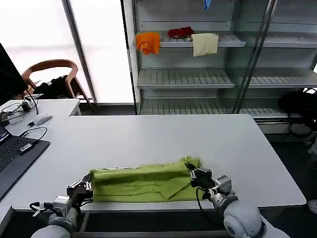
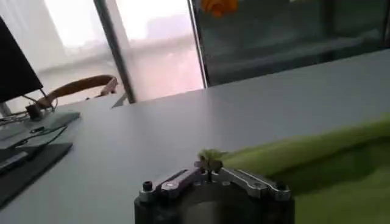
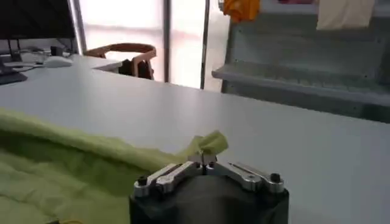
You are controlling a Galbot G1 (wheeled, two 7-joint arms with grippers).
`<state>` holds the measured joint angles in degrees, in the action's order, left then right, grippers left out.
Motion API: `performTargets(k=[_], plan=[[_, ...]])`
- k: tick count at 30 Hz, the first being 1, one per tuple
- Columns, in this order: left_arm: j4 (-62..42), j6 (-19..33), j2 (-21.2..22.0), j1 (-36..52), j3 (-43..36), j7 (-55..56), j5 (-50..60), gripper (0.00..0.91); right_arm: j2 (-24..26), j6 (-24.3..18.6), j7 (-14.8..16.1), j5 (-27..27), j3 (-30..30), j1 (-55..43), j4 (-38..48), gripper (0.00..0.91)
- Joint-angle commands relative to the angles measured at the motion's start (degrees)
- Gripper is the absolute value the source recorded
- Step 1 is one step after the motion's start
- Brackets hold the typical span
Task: Fold and organize the clothes.
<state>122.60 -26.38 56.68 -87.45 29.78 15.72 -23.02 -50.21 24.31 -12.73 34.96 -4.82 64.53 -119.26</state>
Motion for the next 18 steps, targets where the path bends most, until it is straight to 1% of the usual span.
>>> performTargets(k=[1, 2, 3, 4, 5, 6, 7, 8, 9, 10, 11, 13, 14, 15, 16, 17, 18], plan=[[-1.6, -0.3, -0.3, -0.9, -1.0, 0.1, 3.0, 0.282, -2.3, -1.3, -13.8, -0.2, 1.9, 2.9, -0.8, 0.0], [-1.7, -0.3, -0.5, -0.8, -1.1, 0.1, 3.3, 0.302, -2.8, -1.1, -15.6, -0.2, 2.2, 3.1, -0.9, 0.0], [-1.9, -0.3, -0.7, -0.8, -1.3, 0.1, 3.7, 0.363, -3.1, -1.0, -17.6, -0.5, 2.7, 3.3, -1.1, 0.0], [-2.0, -0.4, -1.1, -0.8, -1.3, 0.0, 4.1, 0.373, -3.4, -0.9, -19.7, -0.9, 3.3, 3.3, -1.2, 0.071], [-1.9, -0.4, -1.2, -0.9, -1.2, 0.0, 4.2, 0.474, -4.1, -0.6, -23.6, -1.3, 4.7, 3.1, -1.4, 0.907], [-1.8, -0.6, -1.4, -0.9, -1.1, 0.0, 4.9, 0.534, -4.4, 0.0, -25.7, -1.2, 5.5, 3.0, -1.7, 0.907], [-0.8, -1.3, -1.7, -1.1, -0.6, 0.0, 5.8, 0.756, -5.1, 1.4, -29.5, -1.1, 5.8, 2.9, -1.9, 0.907], [-0.3, -1.6, -1.9, -1.3, -0.3, 0.0, 5.9, 0.846, -5.4, 2.3, -31.6, -1.2, 6.0, 2.8, -2.0, 0.907], [0.4, -2.2, -2.3, -1.4, -0.1, 0.0, 6.1, 0.907, -5.8, 3.2, -36.6, -0.9, 6.9, 2.4, -2.3, 0.907], [2.1, -2.6, -2.9, -2.1, 0.9, 0.0, 6.1, 0.907, -6.0, 4.1, -38.7, -0.7, 7.1, 2.1, -2.8, 0.907], [3.4, -2.8, -3.4, -2.5, 1.4, 0.0, 6.0, 0.907, -6.1, 5.5, -42.7, -0.7, 7.1, 2.0, -3.2, 0.907], [6.2, -3.5, -4.7, -3.7, 4.0, 0.1, 5.3, 0.907, -6.0, 7.7, -46.0, -0.8, 6.1, 2.0, -4.0, 0.907], [7.3, -3.8, -5.0, -4.0, 4.7, 0.2, 4.9, 0.907, -5.9, 8.3, -46.9, -0.7, 5.9, 2.1, -4.3, 0.907], [9.5, -4.2, -5.5, -4.6, 7.0, 0.3, 3.7, 0.907, -5.6, 8.6, -48.0, 0.0, 5.5, 2.4, -5.0, 0.907], [10.5, -4.4, -5.9, -5.3, 8.4, 0.3, 2.9, 0.907, -5.4, 8.4, -48.0, -0.1, 5.1, 2.5, -5.3, 0.907], [11.4, -4.6, -5.9, -5.7, 9.9, 0.3, 2.3, 0.907, -5.0, 8.0, -47.5, -1.7, 4.4, 3.2, -5.7, 0.907], [12.9, -4.7, -5.6, -6.0, 10.8, 0.3, 1.9, 0.907, -5.0, 6.8, -46.1, -3.4, 3.4, 3.9, -6.2, 0.907]])
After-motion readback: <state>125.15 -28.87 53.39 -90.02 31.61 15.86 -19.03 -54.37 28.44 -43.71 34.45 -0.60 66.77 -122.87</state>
